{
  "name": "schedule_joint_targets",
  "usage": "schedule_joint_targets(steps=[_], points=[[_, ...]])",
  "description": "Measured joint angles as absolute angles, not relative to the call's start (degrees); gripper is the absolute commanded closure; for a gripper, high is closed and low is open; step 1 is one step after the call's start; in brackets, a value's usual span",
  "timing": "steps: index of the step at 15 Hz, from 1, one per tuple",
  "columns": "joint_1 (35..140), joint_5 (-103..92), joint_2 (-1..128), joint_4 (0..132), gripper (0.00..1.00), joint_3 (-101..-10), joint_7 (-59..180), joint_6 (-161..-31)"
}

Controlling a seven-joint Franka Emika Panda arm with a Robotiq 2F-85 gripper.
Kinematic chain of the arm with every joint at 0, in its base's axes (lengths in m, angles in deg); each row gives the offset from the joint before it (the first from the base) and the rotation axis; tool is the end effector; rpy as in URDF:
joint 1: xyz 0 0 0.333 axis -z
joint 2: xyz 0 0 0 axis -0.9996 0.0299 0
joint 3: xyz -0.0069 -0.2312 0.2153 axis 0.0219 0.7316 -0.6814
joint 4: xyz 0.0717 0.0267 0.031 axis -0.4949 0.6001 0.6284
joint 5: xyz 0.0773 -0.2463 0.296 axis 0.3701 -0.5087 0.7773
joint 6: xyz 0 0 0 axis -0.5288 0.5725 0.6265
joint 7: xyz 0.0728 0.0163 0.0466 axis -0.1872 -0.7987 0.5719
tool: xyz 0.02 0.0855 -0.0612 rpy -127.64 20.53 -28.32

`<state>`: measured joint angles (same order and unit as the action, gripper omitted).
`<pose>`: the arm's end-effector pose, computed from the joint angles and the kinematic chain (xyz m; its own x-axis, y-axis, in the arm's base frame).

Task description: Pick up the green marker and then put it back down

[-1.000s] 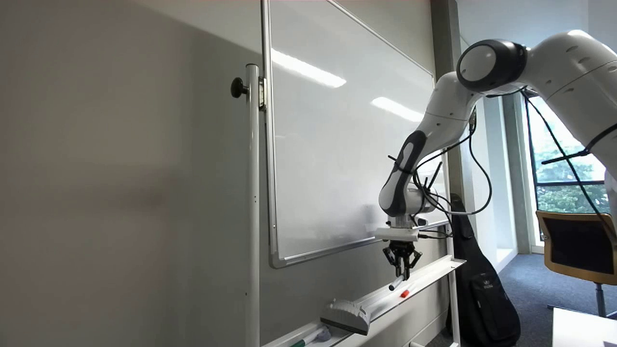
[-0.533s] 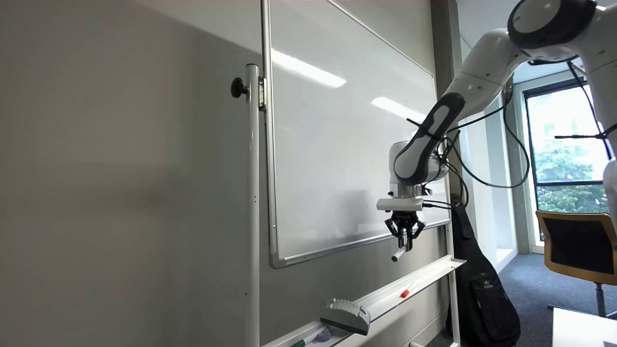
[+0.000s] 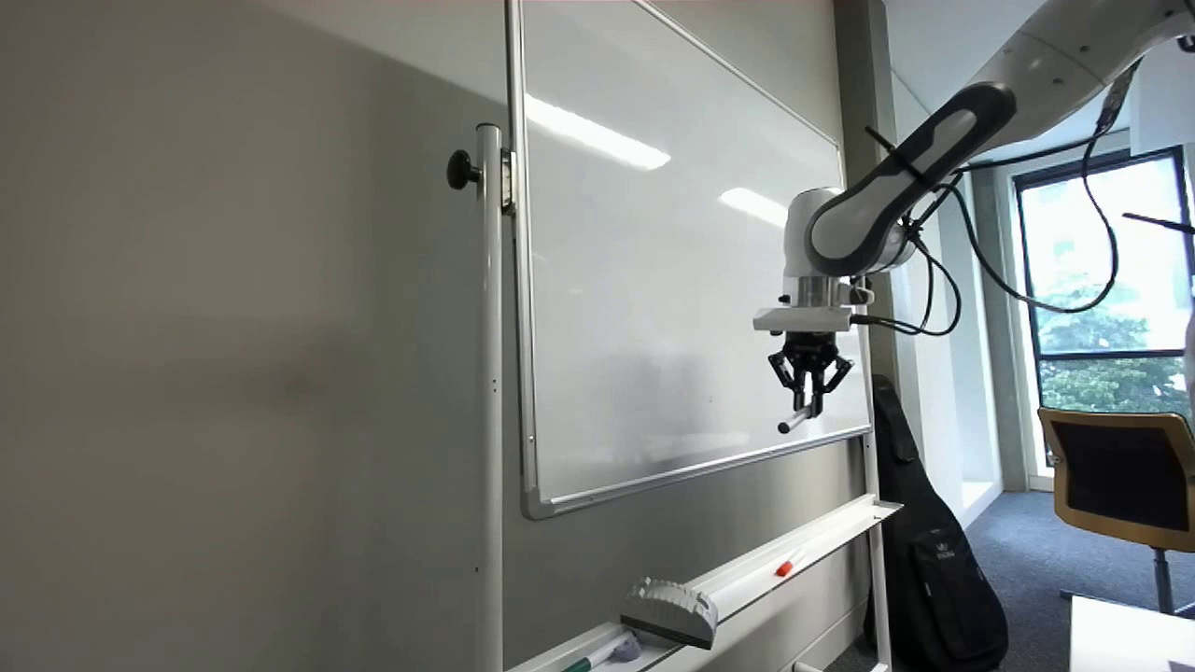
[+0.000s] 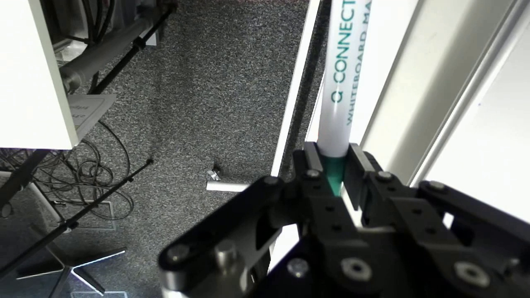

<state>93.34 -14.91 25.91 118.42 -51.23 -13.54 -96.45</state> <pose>0.4232 -0.1010 0.4221 0.0933 -0.9825 0.1614 -0.9807 -0.1186 -0.1553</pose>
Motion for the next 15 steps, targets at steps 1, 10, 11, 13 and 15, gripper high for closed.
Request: schedule_joint_targets(steps=[1,10,11,13,15], points=[[94.19,-14.46,24.17,119.13,0.95,-52.14,-13.52,-95.46],[97.08,-11.76,20.71,121.08,0.95,-55.29,-13.45,-93.06],[97.34,-11.75,20.71,121.17,0.95,-55.42,-13.43,-93.06],[97.45,-11.75,20.76,121.32,0.81,-55.53,-13.38,-93.06],[97.45,-11.75,20.79,121.32,0.81,-55.79,-13.39,-93.07]])
